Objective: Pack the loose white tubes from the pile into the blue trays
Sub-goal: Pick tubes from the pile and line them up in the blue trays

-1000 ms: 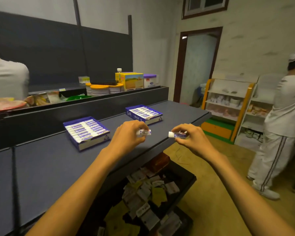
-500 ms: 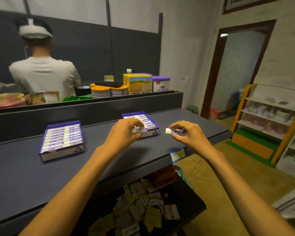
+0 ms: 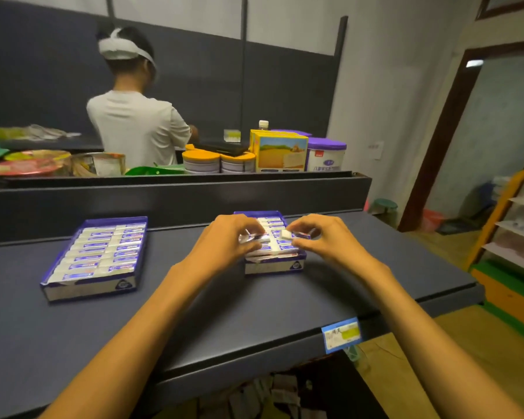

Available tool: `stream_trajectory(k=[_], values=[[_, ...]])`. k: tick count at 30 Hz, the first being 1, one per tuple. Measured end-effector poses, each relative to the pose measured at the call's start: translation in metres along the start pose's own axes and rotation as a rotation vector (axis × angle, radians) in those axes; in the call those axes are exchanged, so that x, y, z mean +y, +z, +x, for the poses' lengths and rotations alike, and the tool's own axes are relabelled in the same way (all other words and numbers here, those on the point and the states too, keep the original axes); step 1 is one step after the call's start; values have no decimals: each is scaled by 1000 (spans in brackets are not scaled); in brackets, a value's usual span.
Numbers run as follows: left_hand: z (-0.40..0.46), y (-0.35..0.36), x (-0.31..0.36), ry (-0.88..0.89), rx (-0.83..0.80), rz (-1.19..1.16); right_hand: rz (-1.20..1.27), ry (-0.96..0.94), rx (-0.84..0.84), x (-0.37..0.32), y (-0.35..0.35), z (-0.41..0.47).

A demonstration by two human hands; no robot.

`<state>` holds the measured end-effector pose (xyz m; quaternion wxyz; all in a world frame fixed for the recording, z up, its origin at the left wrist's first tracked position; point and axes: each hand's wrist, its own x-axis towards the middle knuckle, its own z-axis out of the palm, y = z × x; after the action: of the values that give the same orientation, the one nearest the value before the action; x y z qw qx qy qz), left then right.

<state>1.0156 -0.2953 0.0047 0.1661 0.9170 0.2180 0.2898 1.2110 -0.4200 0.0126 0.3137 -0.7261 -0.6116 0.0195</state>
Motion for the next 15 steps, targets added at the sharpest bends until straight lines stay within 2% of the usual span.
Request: stream_trajectory(k=[7, 15], values=[[4, -2, 2, -77, -128, 53, -11, -11, -329, 7, 1, 28], [10, 3, 27, -146, -174, 201, -12, -72, -409, 10, -1, 37]])
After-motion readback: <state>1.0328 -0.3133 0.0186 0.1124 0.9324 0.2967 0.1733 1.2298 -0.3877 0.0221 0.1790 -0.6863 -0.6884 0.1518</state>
